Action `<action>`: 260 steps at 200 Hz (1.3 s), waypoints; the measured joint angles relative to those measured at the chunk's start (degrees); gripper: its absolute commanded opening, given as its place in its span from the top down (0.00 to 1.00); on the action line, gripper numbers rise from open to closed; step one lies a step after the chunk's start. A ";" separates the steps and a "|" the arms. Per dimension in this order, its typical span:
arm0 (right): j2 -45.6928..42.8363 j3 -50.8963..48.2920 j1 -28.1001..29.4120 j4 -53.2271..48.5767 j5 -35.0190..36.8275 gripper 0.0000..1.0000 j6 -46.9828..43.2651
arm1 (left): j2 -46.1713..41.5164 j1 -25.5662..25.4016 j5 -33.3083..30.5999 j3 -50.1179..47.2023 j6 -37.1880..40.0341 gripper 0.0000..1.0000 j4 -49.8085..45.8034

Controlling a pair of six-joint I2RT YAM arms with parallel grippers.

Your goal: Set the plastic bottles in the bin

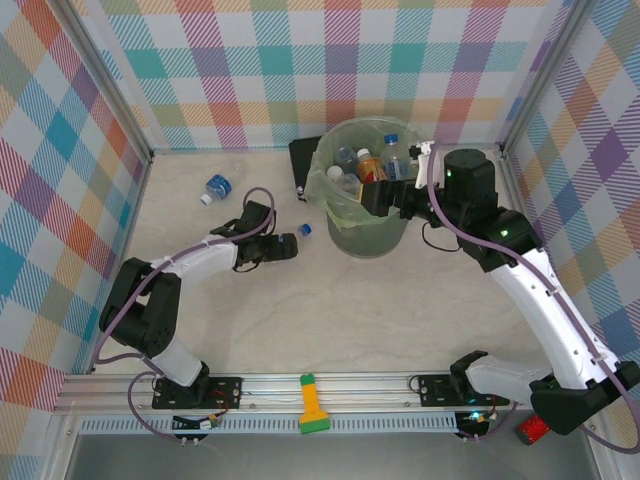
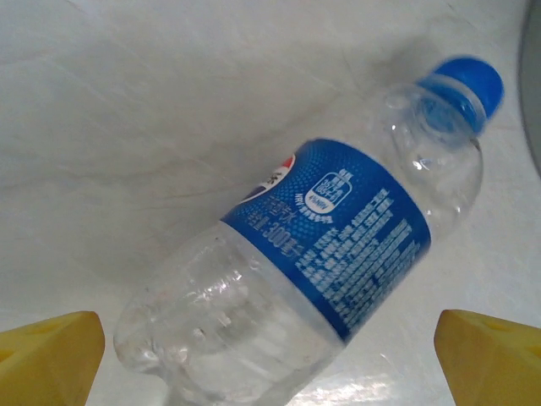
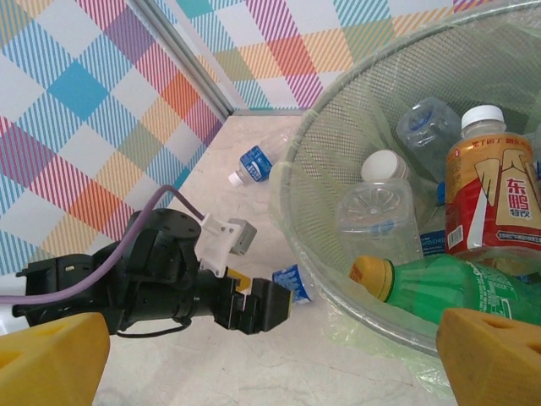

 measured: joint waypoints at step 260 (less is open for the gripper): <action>-1.51 -1.01 0.00 0.63 -1.77 0.01 0.37 | -0.94 -8.17 -4.39 3.85 6.40 0.38 -5.81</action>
